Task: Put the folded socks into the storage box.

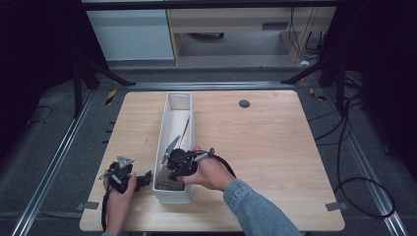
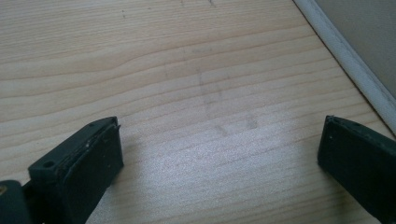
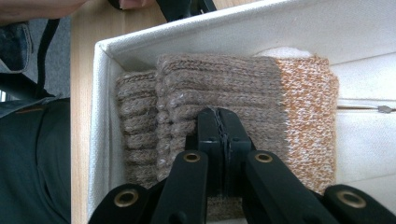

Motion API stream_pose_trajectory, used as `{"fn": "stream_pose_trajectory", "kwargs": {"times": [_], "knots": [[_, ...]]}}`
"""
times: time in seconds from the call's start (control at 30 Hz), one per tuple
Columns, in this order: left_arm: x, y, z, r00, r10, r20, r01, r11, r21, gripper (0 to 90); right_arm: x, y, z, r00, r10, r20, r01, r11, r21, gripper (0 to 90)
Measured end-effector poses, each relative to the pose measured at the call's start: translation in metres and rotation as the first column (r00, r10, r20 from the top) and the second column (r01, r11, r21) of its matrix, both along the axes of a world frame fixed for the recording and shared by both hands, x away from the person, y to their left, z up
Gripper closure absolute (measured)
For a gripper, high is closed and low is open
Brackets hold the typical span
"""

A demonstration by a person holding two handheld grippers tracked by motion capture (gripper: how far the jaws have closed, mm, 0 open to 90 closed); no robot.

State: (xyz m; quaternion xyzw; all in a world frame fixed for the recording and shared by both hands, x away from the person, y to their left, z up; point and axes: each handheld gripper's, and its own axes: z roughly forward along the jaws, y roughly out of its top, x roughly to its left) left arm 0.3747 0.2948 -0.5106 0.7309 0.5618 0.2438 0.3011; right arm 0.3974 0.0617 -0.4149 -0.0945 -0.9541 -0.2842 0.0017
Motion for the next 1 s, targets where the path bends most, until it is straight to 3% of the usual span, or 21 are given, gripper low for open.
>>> {"fn": "stream_pose_trajectory", "kwargs": {"times": [0.67, 1.0], "knots": [[0.0, 0.0, 0.0, 1.0, 0.0, 0.0, 0.0, 1.0, 0.0, 0.0, 0.0, -0.01, 0.008, 1.0, -0.005, 0.008, 0.005, 1.0, 0.014, 88.6], [0.0, 0.0, 0.0, 1.0, 0.0, 0.0, 0.0, 1.0, 0.0, 0.0, 0.001, -0.027, 0.023, 0.9992, -0.024, 0.033, 0.022, 0.997, 0.072, 87.8]]}}
